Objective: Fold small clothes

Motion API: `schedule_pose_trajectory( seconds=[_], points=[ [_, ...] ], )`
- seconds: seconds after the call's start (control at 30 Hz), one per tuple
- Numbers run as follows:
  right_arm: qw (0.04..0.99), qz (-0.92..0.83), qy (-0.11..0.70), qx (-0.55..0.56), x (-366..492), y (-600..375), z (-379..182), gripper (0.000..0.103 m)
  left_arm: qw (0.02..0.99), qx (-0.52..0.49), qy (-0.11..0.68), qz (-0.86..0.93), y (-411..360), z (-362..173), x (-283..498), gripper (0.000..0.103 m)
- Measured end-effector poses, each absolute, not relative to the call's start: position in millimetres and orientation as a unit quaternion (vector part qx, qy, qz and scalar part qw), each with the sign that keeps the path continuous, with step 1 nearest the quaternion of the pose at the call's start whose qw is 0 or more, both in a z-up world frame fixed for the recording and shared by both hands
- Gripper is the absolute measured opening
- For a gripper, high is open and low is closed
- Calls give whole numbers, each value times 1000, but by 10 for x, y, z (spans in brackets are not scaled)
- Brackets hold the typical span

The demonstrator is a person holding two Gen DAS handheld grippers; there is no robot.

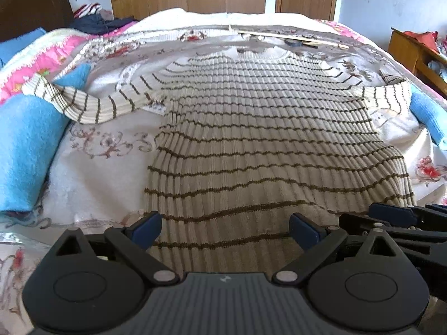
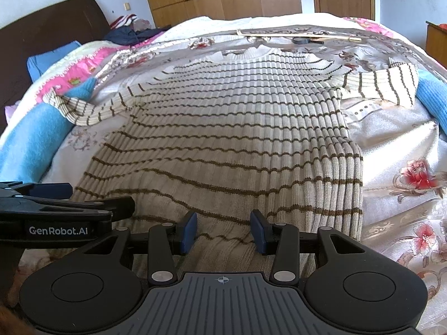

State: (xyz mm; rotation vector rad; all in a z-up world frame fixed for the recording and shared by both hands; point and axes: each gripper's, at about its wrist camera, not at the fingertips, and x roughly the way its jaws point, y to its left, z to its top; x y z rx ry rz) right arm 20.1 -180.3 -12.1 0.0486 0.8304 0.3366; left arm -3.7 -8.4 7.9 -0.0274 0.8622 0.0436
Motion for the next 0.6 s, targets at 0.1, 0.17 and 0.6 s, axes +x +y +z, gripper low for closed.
schedule_pose_trajectory(
  seconds=[0.1,0.17,0.6],
  points=[
    [906,166,388,36,157,-1868,-15,42,914,5,405,18,-160,216,-105,103],
    [909,165,380,49,114,-1944,73,46,919,20,393,16,-221,345,-149,103],
    [912,139,371,105,284,-2213,232,48,921,28,388,-12,-371,448,177,103]
  ],
)
